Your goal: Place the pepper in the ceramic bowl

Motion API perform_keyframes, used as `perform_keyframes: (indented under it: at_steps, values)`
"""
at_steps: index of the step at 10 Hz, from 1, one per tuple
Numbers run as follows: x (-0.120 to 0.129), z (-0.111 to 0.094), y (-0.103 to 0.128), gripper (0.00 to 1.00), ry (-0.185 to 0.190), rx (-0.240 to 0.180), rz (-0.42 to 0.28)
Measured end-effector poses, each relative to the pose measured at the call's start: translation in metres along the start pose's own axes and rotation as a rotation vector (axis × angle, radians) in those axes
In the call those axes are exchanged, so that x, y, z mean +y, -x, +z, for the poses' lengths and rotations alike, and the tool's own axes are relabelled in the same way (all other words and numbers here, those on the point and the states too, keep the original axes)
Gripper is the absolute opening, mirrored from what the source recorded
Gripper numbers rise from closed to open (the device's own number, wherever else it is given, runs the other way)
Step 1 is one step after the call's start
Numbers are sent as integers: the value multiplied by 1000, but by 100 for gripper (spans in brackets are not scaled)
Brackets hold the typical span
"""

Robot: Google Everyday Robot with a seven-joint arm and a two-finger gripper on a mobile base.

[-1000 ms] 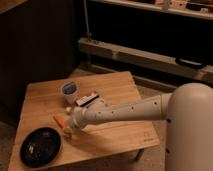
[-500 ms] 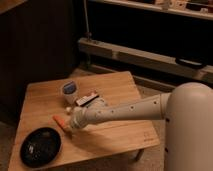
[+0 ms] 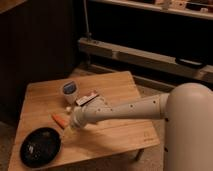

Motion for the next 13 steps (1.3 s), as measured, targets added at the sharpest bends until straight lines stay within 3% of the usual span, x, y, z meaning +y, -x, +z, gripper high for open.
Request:
perform_keyframes:
  at_steps: [3,5,6,13]
  values:
    - [-1,2,2,76,2,0,-1]
    - [-2,1,3,60,2,-3,-2]
    - [-3,0,3,58,2,-4,-2]
    - [-5,2,4,58,10,6,-11]
